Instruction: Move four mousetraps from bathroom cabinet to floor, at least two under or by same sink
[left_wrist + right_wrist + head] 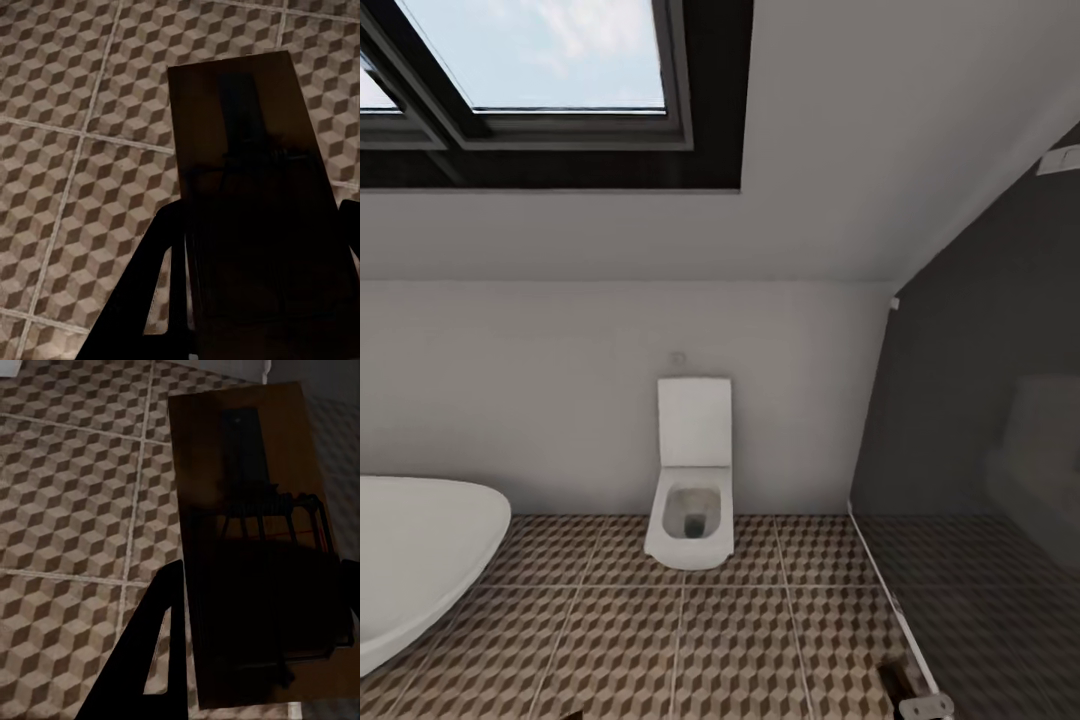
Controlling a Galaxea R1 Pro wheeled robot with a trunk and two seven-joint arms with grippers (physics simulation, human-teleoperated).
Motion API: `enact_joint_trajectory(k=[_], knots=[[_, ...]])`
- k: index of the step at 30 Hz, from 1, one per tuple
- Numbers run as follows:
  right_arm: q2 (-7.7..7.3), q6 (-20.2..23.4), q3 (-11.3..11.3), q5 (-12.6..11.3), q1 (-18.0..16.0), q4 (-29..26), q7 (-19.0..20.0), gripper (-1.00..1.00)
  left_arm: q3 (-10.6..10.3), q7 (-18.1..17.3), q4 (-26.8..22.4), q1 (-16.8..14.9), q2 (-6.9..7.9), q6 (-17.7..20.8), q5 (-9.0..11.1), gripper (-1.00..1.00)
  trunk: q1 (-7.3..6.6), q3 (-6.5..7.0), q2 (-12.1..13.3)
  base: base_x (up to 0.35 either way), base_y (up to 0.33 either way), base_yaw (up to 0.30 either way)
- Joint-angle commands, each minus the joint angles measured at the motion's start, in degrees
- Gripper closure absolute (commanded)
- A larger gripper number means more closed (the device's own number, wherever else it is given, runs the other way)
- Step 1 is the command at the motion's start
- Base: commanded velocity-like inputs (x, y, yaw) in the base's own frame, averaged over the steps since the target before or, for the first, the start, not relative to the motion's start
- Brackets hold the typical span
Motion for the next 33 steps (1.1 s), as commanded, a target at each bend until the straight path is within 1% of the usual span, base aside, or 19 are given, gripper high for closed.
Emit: enact_joint_trajectory(k=[1,22,27,33], knots=[[0.04,-0.4,0.5,-0.7,-0.1,0.2,0.2,1.0,-0.5,0.3,0.2,-0.1,-0.03,-0.3,0.1,1.0,0.05,-0.02,0.0,0.305,0.171,0.0],[0.05,-0.4,0.5,-0.7,-0.1,0.2,0.2,1.0,-0.4,0.6,0.2,-0.1,-0.03,-0.3,0.1,1.0,0.05,-0.02,0.0,0.305,0.166,0.0],[0.05,-0.4,0.5,-0.7,-0.1,0.2,0.2,1.0,-0.4,0.6,0.2,-0.1,-0.03,-0.3,0.1,1.0,0.05,-0.02,0.0,0.316,0.054,0.0],[0.05,-0.4,0.5,-0.7,-0.1,0.2,0.2,1.0,-0.5,0.6,0.2,-0.1,-0.13,-0.3,0.1,1.0,0.05,-0.02,0.0,0.323,-0.053,0.0]])
